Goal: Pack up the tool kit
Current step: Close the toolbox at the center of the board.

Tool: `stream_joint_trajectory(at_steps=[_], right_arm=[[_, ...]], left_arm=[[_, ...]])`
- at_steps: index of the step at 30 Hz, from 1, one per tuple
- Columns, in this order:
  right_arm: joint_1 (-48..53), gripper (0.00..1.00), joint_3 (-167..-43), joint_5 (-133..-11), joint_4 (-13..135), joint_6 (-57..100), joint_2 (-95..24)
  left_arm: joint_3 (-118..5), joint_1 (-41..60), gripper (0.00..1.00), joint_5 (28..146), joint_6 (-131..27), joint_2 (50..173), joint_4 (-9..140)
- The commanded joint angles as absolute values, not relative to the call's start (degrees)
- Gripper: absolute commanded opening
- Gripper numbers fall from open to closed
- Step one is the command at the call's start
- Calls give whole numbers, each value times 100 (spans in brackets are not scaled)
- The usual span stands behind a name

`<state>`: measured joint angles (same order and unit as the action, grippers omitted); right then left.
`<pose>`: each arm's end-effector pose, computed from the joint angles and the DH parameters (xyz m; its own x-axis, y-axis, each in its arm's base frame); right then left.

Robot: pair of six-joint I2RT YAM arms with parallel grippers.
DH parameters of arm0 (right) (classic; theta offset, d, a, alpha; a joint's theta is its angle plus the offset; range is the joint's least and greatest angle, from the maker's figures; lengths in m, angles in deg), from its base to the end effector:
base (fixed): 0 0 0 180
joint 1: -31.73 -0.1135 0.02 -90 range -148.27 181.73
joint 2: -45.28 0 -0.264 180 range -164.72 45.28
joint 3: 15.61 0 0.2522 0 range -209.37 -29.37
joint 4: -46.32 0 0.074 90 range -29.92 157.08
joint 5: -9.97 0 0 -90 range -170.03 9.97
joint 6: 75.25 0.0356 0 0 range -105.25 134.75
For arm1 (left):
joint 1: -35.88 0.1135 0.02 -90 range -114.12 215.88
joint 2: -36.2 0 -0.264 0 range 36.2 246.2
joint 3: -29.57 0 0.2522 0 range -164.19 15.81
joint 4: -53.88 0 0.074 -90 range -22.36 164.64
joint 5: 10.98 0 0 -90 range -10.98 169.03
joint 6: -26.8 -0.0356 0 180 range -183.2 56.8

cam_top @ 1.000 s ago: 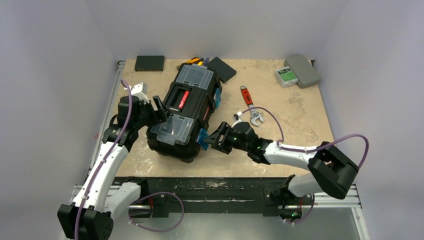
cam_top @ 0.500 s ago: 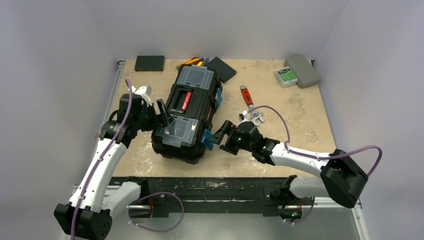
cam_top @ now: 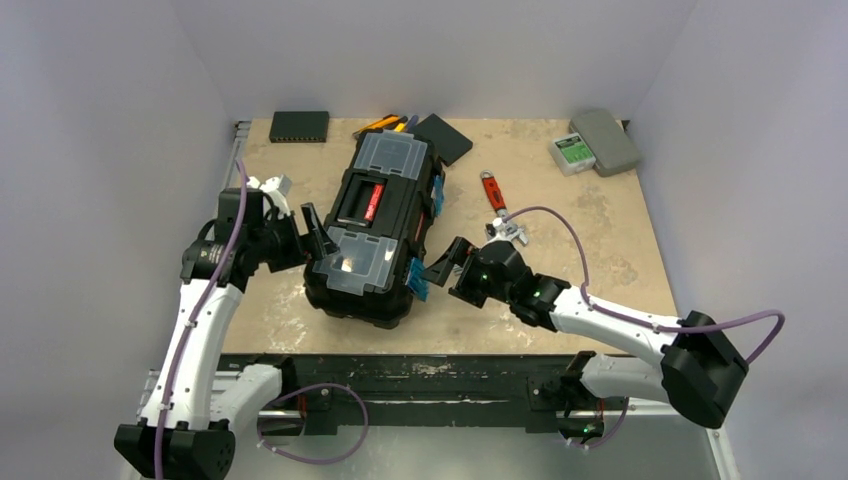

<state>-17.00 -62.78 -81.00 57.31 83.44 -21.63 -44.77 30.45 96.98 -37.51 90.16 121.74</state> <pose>0.1641 0.1860 0.2152 -0.8137 0.4850 -0.3204 0.0444 0.6015 0.7977 0.1722 -0.0274 0.3353 -0.7902 -0.3391 -0.5105 -0.0500 0.8659 -0.4978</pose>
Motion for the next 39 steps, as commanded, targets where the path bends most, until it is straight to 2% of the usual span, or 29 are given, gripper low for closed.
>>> stream_joint_trajectory(at_steps=[1,8,11,13,15,16,18,19,20,29,39], right_arm=[[-1696,99,-6710,-8460,6204,8099,-1968],[-1692,99,-7129,-9080,7493,7854,-1727],[-1701,93,-7329,-9561,8151,7737,-1805],[-1705,77,-7595,-9663,8715,7854,-2111],[-1758,51,-7856,-9775,9186,8021,-2481],[-1798,36,-8010,-9815,9327,8054,-2666],[-1863,14,-8200,-9768,9447,8059,-3045],[-1895,7,-8304,-9691,9452,8040,-3182],[-1930,1,-8403,-9649,9453,8021,-3314],[-2063,0,-8852,-9209,9041,7804,-4114],[-2133,0,-9237,-8763,8704,7602,-4771]], left_arm=[[-4711,3288,82,9971,-3973,8868,12362],[-4650,3584,82,9765,-4072,8787,12335],[-4743,3865,77,9233,-4174,8745,12467],[-4732,3922,74,8958,-4178,8749,12502],[-4626,3924,65,8830,-4111,8740,12419],[-4536,3929,52,8814,-4061,8749,12361],[-4314,3935,8,8782,-3981,8753,12211],[-4184,3930,0,8723,-3918,8765,12150],[-4064,3936,0,8671,-3861,8789,12116],[-3585,3931,0,7923,-3200,9511,11953],[-3806,3911,1,9331,-3769,10783,11583]])
